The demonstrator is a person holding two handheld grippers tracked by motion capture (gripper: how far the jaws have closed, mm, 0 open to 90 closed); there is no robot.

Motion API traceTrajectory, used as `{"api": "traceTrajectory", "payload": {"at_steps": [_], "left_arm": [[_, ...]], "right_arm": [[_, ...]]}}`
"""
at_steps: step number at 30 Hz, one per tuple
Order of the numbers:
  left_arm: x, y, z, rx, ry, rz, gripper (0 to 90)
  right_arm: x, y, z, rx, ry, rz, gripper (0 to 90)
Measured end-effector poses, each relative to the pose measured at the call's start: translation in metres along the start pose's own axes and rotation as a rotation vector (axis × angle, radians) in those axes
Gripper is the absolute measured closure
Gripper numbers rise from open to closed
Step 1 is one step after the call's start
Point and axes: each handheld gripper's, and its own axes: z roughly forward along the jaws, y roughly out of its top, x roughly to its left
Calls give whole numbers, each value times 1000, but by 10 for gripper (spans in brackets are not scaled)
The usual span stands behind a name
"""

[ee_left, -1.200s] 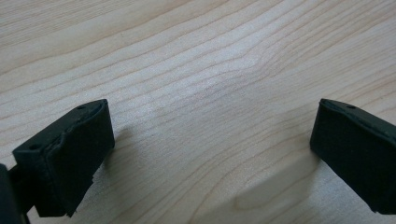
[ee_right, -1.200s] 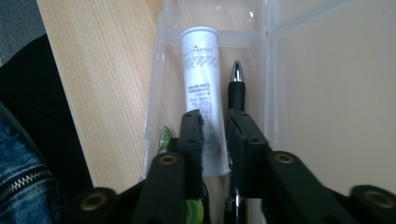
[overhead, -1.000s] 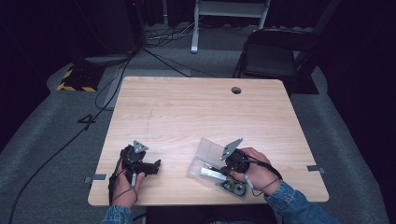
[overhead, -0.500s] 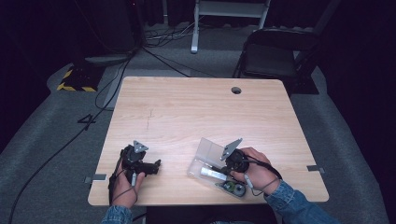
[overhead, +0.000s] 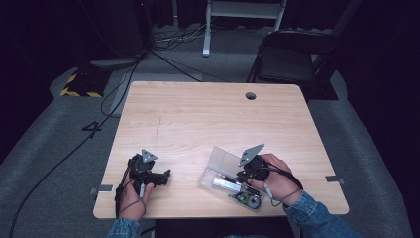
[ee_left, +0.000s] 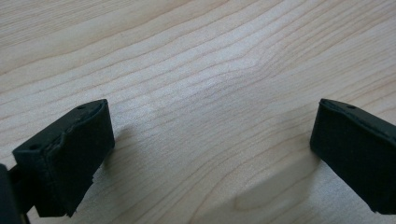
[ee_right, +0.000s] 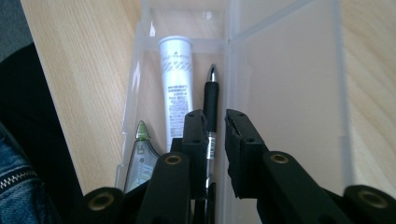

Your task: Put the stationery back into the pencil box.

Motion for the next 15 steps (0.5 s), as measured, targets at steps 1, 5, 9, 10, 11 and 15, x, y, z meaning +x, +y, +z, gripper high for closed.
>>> {"api": "traceTrajectory", "payload": {"at_steps": [1,5,9,10,11,15], "left_arm": [[0,0,0,1,0,-1,1],[0,0,0,0,0,0,1],[0,0,0,0,0,-1,1],[0,0,0,0,0,-1,1],[0,0,0,1,0,0,1],[0,0,0,0,0,-3,1]], "right_arm": [[-2,-1,-3,-13,-9,-2,759],[-8,-4,-16,-70,-35,30,710],[-15,-10,-31,-136,-71,74,610],[-17,-12,-35,-152,-81,81,585],[-19,-13,-39,-166,-92,92,550],[-29,-23,-53,-235,-134,143,458]]}}
